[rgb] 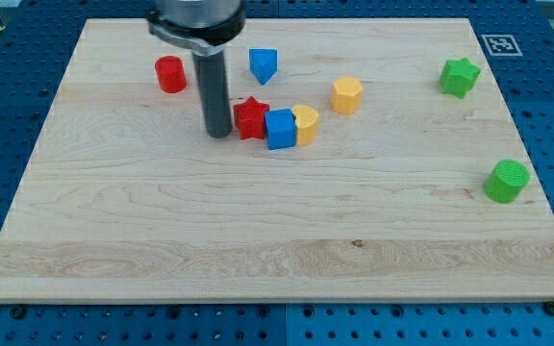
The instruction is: Move the red circle towards the top left of the red star
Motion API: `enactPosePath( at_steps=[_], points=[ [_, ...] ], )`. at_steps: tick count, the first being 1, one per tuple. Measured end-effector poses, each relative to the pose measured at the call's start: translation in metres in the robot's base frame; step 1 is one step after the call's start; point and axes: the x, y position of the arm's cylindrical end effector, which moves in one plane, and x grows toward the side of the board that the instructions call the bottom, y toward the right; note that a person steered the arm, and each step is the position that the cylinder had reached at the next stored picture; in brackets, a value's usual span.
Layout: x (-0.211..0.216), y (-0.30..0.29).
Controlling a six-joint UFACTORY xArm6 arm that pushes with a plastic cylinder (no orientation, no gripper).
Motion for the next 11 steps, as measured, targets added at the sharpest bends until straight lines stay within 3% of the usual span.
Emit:
enactPosePath(
  at_steps=[1,2,3,4,7,8,10,11],
  points=[
    [-0.001,-0.067],
    [-0.036,-0.117],
    [-0.106,-0.131],
    [-0.131,-0.121],
    [-0.098,-0.047],
    [-0.092,-0.043],
    [-0.096,-0.1],
    [-0.097,-0.07]
  ],
)
